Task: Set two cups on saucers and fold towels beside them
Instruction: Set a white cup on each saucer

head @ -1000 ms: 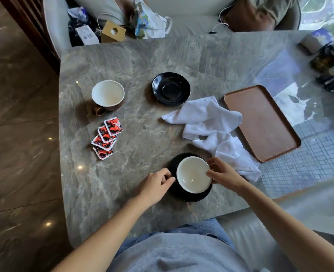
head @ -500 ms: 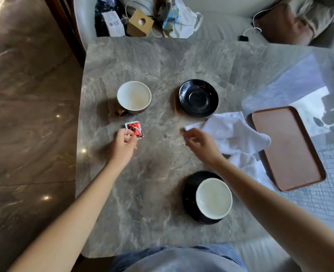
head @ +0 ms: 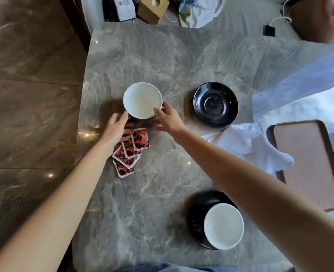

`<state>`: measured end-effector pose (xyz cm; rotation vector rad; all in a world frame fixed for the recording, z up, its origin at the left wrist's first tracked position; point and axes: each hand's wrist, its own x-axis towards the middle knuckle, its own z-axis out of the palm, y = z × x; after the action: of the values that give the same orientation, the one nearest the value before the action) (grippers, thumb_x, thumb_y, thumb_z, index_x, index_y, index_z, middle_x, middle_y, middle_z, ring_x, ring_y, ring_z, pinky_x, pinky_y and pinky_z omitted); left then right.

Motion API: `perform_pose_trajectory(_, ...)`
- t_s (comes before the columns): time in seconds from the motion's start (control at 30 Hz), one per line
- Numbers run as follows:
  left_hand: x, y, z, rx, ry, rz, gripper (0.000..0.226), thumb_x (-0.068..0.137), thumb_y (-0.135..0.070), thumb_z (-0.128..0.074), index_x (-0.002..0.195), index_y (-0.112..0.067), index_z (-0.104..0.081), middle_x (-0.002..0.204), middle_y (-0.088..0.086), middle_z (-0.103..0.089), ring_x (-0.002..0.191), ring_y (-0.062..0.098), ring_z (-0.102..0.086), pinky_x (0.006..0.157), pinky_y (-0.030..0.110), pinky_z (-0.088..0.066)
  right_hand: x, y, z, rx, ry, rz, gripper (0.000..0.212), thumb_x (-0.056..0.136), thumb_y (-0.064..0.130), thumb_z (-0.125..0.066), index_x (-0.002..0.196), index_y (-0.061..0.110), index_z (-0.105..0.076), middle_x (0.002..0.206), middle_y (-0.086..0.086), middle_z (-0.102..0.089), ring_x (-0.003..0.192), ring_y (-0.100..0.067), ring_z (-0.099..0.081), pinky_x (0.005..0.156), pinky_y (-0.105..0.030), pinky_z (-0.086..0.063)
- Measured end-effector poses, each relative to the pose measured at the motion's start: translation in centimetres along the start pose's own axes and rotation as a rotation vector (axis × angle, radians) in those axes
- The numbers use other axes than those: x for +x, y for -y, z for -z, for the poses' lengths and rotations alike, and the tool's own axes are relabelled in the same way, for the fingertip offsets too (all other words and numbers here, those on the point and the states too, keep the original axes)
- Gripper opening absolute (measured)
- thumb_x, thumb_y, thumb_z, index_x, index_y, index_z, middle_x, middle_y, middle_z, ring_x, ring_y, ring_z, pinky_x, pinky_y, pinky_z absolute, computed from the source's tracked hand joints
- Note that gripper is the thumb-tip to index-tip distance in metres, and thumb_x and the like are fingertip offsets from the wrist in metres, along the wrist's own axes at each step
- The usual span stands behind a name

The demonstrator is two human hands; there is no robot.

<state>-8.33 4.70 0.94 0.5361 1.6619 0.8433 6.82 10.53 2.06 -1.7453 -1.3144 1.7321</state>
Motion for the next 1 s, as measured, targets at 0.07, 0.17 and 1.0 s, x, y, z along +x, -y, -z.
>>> perform_pose_trajectory(0.07,0.2,0.3,-0.3,-0.028,-0.024,-0.016,0.010,0.096,-0.037,-0.042,0.098,-0.030,-0.047,0.092,-0.007,-0.062,0.074,0.012,-0.061,0.071,0.030,-0.048,0.3,-0.2,0.3,0.010,0.003,0.015,0.038,0.095,0.020,-0.047,0.132,0.010,-0.044,0.115,-0.014,-0.059,0.087,-0.024,-0.063,0.081,-0.043,-0.056)
perform_pose_trajectory(0.17,0.1,0.3,-0.6,0.011,-0.041,-0.046,0.011,0.097,-0.034,-0.040,0.104,-0.028,-0.045,0.094,-0.012,-0.059,0.073,0.009,-0.060,0.061,0.024,-0.045,0.5,-0.8,0.8,0.071,0.037,0.020,0.038,0.094,0.017,-0.049,0.131,0.012,-0.044,0.119,-0.016,-0.059,0.093,-0.028,-0.067,0.075,-0.036,-0.058)
perform_pose_trajectory(1.0,2.0,-5.5,-16.5,0.612,0.160,-0.374,0.026,0.092,-0.023,-0.050,0.091,-0.004,-0.069,0.131,0.013,-0.045,0.127,0.019,-0.040,0.095,0.016,-0.024,-2.3,-5.0,16.2,0.455,-0.313,0.014,0.020,0.090,0.008,-0.044,0.107,0.009,-0.055,0.094,-0.014,-0.065,0.070,-0.018,-0.073,0.056,-0.021,-0.055)
